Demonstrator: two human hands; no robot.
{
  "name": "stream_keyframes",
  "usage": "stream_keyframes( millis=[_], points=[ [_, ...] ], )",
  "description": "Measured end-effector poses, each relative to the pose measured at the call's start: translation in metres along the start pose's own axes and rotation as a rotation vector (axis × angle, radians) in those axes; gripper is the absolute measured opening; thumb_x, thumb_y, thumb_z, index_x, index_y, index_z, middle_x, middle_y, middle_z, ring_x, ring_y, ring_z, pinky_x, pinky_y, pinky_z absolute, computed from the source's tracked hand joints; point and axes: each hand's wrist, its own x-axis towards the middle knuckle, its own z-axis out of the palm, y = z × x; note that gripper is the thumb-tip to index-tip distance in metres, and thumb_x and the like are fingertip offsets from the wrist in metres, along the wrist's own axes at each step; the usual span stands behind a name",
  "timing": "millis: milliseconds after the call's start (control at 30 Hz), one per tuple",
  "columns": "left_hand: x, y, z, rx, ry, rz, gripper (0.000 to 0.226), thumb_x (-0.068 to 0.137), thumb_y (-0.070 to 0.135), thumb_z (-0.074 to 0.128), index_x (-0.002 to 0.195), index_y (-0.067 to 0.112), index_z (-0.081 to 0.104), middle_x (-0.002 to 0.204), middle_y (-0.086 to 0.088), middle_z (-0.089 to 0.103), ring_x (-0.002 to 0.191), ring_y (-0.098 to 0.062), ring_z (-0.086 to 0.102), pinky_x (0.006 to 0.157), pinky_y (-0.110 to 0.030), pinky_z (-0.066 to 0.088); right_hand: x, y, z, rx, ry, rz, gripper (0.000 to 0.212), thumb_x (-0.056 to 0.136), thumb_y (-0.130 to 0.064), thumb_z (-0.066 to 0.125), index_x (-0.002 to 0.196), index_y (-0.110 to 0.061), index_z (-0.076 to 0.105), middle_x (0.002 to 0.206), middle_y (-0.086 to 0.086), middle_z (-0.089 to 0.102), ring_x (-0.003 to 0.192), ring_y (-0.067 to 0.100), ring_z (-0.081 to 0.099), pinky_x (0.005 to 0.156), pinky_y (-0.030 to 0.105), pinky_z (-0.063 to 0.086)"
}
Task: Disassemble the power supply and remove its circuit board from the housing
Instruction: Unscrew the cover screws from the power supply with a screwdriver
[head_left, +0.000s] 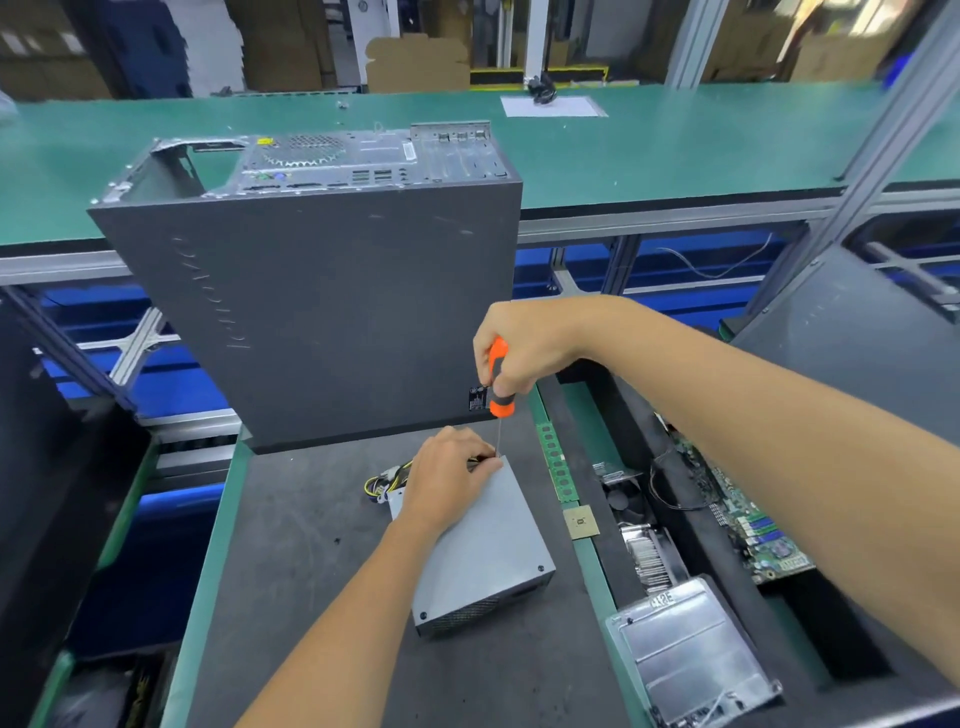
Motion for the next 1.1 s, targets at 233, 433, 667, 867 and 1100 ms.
stream_keyframes(
  millis=[233,433,667,867,1100],
  points=[
    [0.006,0.003,-0.002,-0.004,-0.008,-0.039,0.014,0.084,0.035,0.067,0.082,0.023,0.074,0.087,0.017,0.068,0.087,-0.009,0.051,0.073,-0.029,0.044,0.005,-0.025,0.004,-0.258,0.119,0.180,0.044,0.098,-0.042,0.040,0.073,-0.007,0.049,0.054,0.010,0.059,0.036,0.020,0.052,0.046,0.027,0.035],
    [0.006,0.003,-0.001,-0.002,-0.020,-0.011,0.014,0.084,0.035,0.067,0.082,0.024,0.073,0.089,0.015,0.068,0.088,-0.010,0.051,0.076,-0.030,0.043,-0.004,-0.020,-0.009,-0.405,-0.139,-0.034,0.015,0.086,-0.013,0.062,0.101,-0.013,0.061,0.100,0.000,0.061,0.090,0.021,0.058,0.070,0.033,0.047],
    [0.004,0.001,-0.002,0.003,-0.006,-0.013,0.013,0.084,0.036,0.065,0.080,0.026,0.072,0.087,0.016,0.067,0.087,-0.010,0.051,0.074,-0.030,0.041,-0.010,-0.012,0.001,-0.395,0.070,-0.040,0.026,0.093,-0.040,0.056,0.105,-0.017,0.057,0.081,-0.005,0.050,0.083,0.023,0.054,0.064,0.035,0.045],
    [0.004,0.002,-0.001,0.009,-0.013,-0.012,0.014,0.084,0.037,0.066,0.079,0.025,0.071,0.086,0.017,0.067,0.085,-0.008,0.050,0.074,-0.030,0.042,-0.007,-0.015,0.006,-0.396,0.073,-0.021,0.007,0.095,-0.012,0.050,0.102,-0.013,0.048,0.093,0.003,0.052,0.072,0.018,0.047,0.055,0.027,0.033],
    [0.004,0.004,-0.003,0.009,-0.009,-0.017,0.013,0.084,0.036,0.065,0.080,0.025,0.072,0.089,0.017,0.068,0.088,-0.010,0.051,0.076,-0.029,0.041,-0.009,-0.019,0.013,-0.589,0.176,0.045,0.025,0.096,-0.014,0.043,0.120,-0.013,0.048,0.082,0.005,0.042,0.074,0.027,0.047,0.055,0.033,0.035]
  ],
)
